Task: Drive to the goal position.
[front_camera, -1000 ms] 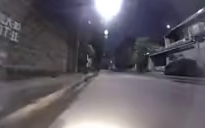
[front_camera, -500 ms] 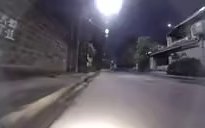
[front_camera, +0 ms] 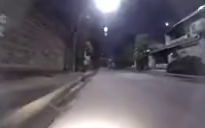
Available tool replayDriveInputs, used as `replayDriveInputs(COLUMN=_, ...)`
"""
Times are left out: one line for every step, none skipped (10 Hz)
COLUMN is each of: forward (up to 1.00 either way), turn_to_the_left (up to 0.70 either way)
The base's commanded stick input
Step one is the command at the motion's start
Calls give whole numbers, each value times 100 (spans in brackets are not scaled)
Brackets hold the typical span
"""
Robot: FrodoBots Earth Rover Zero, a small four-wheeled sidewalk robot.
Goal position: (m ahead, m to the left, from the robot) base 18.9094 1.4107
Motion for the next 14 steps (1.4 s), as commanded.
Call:
replayDriveInputs(forward=50, turn_to_the_left=0)
replayDriveInputs(forward=50, turn_to_the_left=0)
replayDriveInputs(forward=50, turn_to_the_left=0)
replayDriveInputs(forward=50, turn_to_the_left=0)
replayDriveInputs(forward=50, turn_to_the_left=0)
replayDriveInputs(forward=50, turn_to_the_left=0)
replayDriveInputs(forward=50, turn_to_the_left=0)
replayDriveInputs(forward=50, turn_to_the_left=0)
replayDriveInputs(forward=50, turn_to_the_left=0)
replayDriveInputs(forward=50, turn_to_the_left=0)
replayDriveInputs(forward=50, turn_to_the_left=0)
replayDriveInputs(forward=50, turn_to_the_left=0)
replayDriveInputs(forward=50, turn_to_the_left=0)
replayDriveInputs(forward=50, turn_to_the_left=0)
